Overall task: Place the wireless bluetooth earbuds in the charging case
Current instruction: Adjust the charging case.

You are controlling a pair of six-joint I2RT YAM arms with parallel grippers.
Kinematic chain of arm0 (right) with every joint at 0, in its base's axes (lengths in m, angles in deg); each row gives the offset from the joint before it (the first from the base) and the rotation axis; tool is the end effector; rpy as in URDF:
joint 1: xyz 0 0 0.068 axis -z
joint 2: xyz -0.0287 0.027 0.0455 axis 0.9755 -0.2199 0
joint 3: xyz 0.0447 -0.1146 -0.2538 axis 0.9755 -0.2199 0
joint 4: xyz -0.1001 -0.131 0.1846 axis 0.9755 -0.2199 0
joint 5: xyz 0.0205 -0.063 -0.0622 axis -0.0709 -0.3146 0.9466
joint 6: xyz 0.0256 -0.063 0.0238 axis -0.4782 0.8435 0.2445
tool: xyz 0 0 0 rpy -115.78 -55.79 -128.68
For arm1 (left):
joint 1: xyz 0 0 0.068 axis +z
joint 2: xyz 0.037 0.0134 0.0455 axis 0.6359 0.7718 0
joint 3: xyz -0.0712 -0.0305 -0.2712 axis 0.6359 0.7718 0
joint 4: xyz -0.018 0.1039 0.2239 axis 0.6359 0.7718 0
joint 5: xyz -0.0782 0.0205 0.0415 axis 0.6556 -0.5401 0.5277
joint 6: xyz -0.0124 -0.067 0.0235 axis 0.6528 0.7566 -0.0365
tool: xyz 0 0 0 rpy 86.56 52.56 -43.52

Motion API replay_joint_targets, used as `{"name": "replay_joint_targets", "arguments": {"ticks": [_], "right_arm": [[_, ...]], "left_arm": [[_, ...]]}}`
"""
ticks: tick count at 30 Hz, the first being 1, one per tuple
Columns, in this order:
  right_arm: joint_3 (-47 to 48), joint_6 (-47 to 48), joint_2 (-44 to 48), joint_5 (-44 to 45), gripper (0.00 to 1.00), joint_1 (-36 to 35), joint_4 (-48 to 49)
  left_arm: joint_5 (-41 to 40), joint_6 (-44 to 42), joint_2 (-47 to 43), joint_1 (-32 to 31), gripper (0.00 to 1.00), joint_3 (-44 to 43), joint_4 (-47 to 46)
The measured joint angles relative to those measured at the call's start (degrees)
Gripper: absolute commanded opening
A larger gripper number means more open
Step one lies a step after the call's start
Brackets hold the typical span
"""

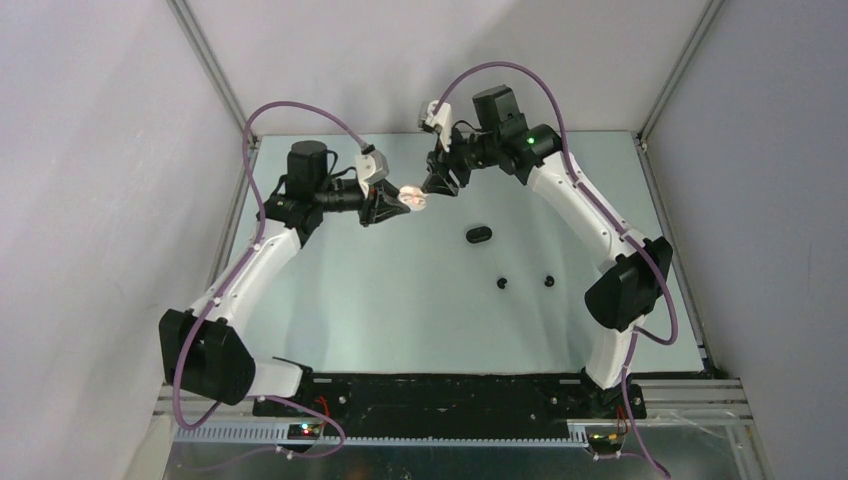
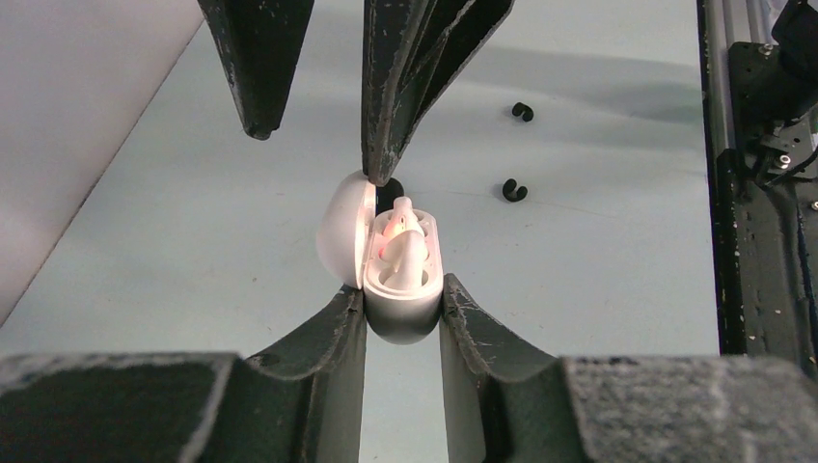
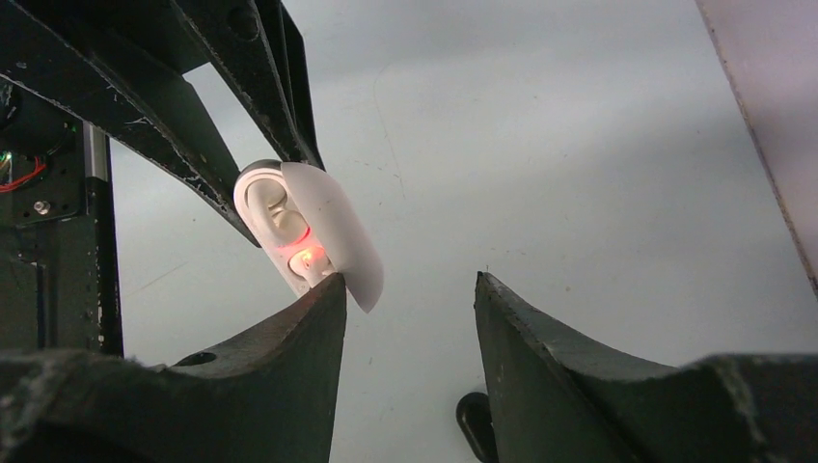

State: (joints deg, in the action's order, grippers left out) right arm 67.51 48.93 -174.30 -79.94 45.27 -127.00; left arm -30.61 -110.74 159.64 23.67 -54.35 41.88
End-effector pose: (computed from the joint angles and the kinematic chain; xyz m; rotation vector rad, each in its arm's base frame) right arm 0.3315 0.2520 0.3974 -1.4056 1.5875 0.7626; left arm 0.2676 -0.1279 0.3526 1.2176 1.4521 -0.8644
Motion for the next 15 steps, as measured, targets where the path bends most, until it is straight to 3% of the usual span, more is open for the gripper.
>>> {"name": "replay_joint_targets", "arguments": {"ticks": [7, 15], "right_arm": [[0.0, -0.6, 0.0, -2.7, 0.74, 0.2, 0.0], [0.2, 2.2, 0.0, -6.1, 0.74, -1.2, -2.6]], "left_arm": [[0.0, -0.7, -0.1, -0.1, 0.00, 0.0, 0.9], [-0.3, -1.9, -0.3, -0.4, 0.00, 0.0, 1.7]]}}
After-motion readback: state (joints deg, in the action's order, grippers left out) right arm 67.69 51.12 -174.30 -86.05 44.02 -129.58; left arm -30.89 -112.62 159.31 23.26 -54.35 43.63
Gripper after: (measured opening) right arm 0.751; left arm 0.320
